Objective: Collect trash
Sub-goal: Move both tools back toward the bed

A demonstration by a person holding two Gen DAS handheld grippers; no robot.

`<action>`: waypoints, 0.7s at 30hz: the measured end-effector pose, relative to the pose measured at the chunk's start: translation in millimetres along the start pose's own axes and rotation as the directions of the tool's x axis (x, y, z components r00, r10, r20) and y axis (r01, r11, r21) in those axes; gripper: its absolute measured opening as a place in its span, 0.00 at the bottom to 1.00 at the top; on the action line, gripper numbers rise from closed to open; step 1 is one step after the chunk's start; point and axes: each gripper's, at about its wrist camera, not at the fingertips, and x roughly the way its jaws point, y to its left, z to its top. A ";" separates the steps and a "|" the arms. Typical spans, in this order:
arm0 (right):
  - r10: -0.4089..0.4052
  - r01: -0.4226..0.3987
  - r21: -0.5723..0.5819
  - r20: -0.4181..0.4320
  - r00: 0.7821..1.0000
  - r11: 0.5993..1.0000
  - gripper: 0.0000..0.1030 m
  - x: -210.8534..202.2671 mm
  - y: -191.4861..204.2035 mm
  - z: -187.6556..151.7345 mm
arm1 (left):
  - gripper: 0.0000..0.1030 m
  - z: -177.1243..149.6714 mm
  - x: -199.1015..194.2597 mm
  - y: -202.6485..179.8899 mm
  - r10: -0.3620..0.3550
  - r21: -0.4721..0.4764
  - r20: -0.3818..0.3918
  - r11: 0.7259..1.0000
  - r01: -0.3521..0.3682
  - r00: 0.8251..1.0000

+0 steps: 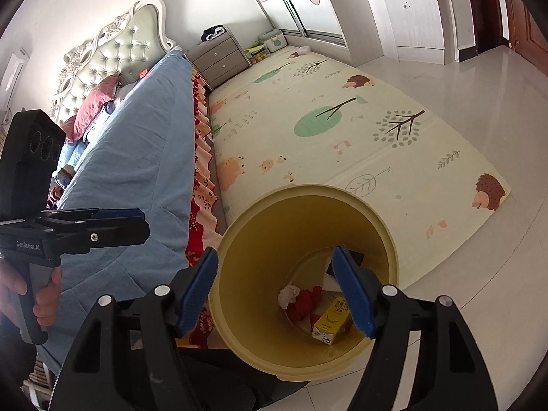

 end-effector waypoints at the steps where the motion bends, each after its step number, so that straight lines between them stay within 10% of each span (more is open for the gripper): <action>1: 0.000 0.000 -0.009 0.004 1.000 1.000 0.66 -2.2 4.9 0.9 | 0.79 -0.7 -7.1 -0.9 -0.001 0.004 0.015 1.000 0.001 1.000; 11: 0.100 -0.083 -0.161 0.106 0.989 0.983 0.66 -32.3 93.5 12.5 | 0.80 -32.8 -107.0 21.9 0.013 -0.010 0.230 1.000 -0.011 0.973; 21: 0.241 -0.189 -0.352 0.112 0.964 0.917 0.68 -29.6 228.7 9.3 | 0.86 -115.1 -219.2 89.4 0.230 -0.151 0.463 0.972 -0.180 0.856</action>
